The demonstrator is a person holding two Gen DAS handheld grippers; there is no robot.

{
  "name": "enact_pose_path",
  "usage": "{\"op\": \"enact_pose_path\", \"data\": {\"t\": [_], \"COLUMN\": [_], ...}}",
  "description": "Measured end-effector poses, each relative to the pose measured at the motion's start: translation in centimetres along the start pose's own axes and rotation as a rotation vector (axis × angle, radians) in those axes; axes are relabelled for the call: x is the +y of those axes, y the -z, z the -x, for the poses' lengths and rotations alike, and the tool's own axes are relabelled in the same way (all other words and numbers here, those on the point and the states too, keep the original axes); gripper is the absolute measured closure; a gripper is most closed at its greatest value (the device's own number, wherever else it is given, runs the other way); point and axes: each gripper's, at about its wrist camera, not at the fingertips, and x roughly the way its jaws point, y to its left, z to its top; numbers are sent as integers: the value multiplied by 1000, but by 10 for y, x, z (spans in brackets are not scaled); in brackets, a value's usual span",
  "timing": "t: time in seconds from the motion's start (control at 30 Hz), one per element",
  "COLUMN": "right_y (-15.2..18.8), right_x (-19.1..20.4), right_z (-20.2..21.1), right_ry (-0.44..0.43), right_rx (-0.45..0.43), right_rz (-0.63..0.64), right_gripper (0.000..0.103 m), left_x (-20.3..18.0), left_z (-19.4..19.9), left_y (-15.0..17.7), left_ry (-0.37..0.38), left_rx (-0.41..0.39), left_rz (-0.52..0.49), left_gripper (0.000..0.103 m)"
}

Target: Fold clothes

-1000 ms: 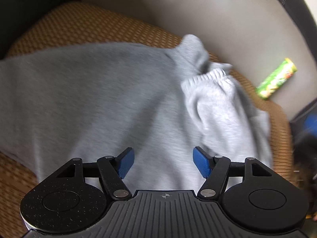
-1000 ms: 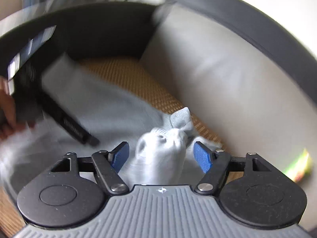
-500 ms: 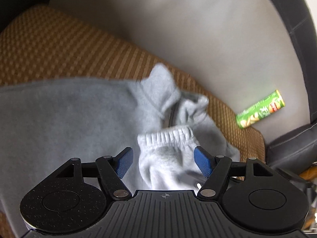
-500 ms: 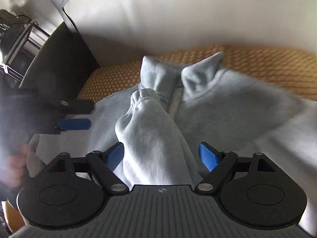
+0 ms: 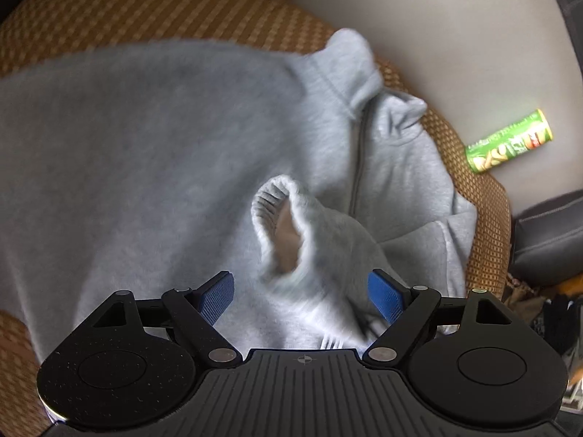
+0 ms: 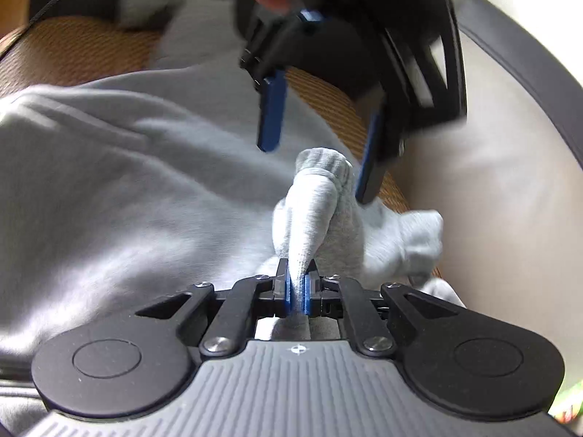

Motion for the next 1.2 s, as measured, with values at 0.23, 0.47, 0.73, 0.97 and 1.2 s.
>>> {"op": "enact_pose_path", "data": {"t": [0.23, 0.47, 0.73, 0.97, 1.2], "right_y": [6, 25, 89, 100, 104], "right_x": [19, -61, -212, -215, -241], "right_z": [18, 79, -1, -71, -44], "right_ry": [-43, -217, -242, -434, -445], "right_rx": [-61, -111, 182, 409, 396], "right_rz": [73, -576, -708, -505, -594], "right_gripper": [65, 30, 29, 30, 89], "left_x": [-2, -18, 0, 21, 1], "left_z": [-36, 25, 14, -2, 35], "left_y": [8, 54, 105, 127, 130], "left_ry": [-52, -20, -75, -99, -83], "left_rx": [-45, -245, -242, -217, -414], "left_rz": [-38, -185, -155, -80, -80], "left_gripper": [76, 77, 77, 77, 77]}}
